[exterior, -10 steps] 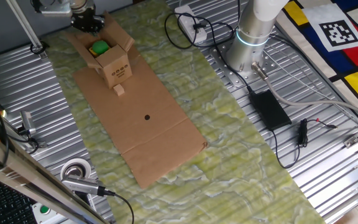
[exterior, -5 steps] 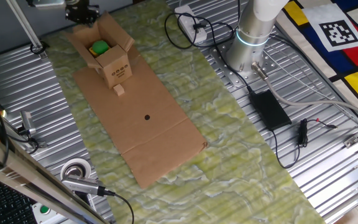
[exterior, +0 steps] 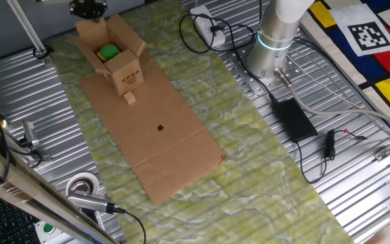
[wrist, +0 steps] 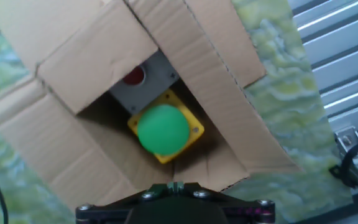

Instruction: Open a box

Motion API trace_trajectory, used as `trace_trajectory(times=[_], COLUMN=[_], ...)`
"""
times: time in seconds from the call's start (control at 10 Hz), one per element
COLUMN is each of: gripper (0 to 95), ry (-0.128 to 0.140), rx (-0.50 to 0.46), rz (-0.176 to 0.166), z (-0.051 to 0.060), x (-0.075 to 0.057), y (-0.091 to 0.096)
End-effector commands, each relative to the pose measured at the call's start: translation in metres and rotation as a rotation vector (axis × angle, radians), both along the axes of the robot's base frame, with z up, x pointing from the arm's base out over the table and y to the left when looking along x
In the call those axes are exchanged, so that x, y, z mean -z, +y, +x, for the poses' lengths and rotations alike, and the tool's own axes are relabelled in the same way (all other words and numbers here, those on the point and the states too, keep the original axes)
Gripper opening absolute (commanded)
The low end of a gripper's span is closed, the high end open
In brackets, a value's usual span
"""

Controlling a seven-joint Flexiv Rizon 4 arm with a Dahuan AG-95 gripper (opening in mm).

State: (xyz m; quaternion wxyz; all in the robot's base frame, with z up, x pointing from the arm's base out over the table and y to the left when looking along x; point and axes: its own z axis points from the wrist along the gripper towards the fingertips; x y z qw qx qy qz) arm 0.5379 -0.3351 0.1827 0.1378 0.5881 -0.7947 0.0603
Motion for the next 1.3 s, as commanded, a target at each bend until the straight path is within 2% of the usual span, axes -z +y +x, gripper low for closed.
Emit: trace_trajectory(times=[0.1,0.2,0.3,0.5,0.8,1.0,1.2,1.3], gripper=[0.0,0.0,0.0,0.0,0.0,0.0,0.0,0.0], ry=[-0.003,-0.006,-0.027,-0.052,-0.064,-0.063,-0.045,-0.023], rx=[-0.017,-0.020,-0.026,-0.040,-0.036,-0.034,-0.027,-0.020], rz=[0.004,0.004,0.005,0.011,0.008,0.017,0.029,0.030], z=[0.002,0.003,0.006,0.011,0.013,0.013,0.013,0.016], x=[0.004,0.007,0.018,0.032,0.040,0.038,0.026,0.014], y=[-0.007,-0.009,-0.013,-0.016,-0.016,-0.017,-0.016,-0.014])
